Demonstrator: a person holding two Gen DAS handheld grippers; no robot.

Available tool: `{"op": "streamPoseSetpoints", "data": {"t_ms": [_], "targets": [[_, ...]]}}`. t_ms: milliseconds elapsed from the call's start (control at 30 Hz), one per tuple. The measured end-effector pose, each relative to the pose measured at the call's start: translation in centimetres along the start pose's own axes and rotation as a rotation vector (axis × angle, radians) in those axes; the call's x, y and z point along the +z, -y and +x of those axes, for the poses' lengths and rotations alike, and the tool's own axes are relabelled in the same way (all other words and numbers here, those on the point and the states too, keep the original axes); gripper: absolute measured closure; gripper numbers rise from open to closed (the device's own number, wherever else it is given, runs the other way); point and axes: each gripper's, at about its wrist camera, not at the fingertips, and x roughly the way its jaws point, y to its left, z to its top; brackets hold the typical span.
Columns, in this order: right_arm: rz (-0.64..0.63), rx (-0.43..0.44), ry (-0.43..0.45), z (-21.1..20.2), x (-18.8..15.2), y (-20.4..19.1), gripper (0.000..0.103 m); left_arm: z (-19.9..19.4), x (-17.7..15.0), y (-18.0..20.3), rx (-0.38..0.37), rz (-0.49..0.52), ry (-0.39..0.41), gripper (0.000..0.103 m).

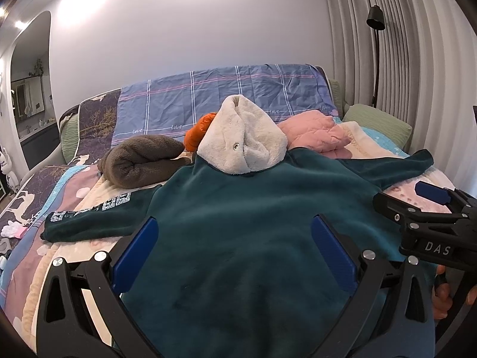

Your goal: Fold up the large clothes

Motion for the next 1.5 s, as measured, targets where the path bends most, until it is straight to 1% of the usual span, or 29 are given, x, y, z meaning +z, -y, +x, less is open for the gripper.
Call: {"op": "streamPoseSetpoints", "data": {"t_ms": [1067, 1500], "targets": [[-0.011, 0.005, -0.013, 0.5, -0.1, -0.1, 0.002, 0.5, -0.2, -0.2, -0.003, -0.007, -0.01, 0.001], [-0.017, -0.014, -0.018, 1.0, -0.5, 0.1, 0.002, 1.1, -0.3, -0.3, 0.003, 0.003, -0.025, 0.001]]}}
